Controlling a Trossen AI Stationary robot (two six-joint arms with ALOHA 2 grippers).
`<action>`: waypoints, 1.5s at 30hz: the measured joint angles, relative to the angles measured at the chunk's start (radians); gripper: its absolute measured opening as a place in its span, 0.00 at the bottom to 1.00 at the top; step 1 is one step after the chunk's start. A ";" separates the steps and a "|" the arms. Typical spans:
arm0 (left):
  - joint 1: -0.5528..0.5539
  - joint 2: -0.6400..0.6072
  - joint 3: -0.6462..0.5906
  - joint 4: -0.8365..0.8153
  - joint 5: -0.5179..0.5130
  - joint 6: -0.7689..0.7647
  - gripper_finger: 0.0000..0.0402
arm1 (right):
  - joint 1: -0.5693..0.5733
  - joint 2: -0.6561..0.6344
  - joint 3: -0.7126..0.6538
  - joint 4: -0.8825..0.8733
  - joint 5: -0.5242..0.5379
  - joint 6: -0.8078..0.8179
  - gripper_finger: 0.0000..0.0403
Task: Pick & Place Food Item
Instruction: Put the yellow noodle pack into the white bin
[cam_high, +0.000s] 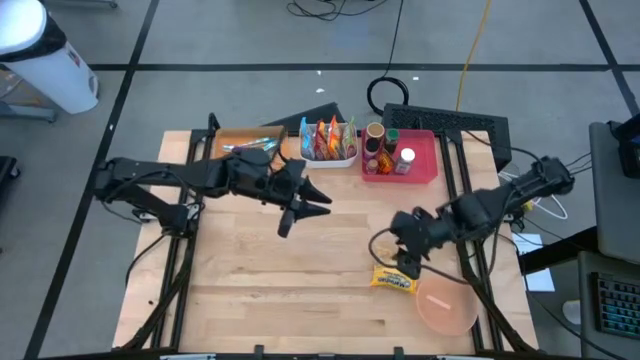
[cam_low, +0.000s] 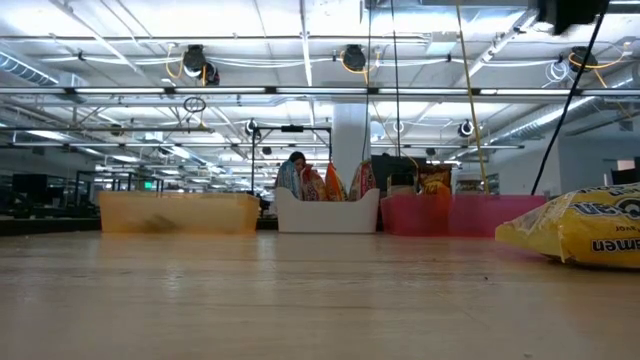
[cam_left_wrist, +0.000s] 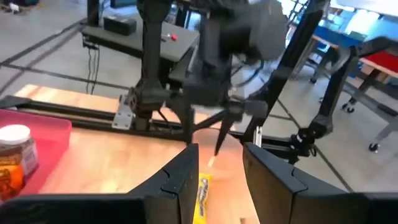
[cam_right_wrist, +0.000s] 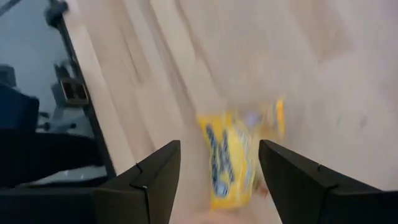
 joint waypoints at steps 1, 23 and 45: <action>0.003 -0.011 0.000 -0.007 0.001 0.000 0.33 | 0.023 -0.013 -0.033 0.008 0.001 0.039 0.52; -0.028 -0.101 0.000 -0.036 0.048 -0.029 0.33 | 0.217 -0.182 -0.618 0.342 -0.002 0.535 0.52; -0.042 -0.100 0.000 -0.035 0.008 -0.039 0.33 | 0.161 -0.197 -0.817 0.533 0.022 0.520 0.49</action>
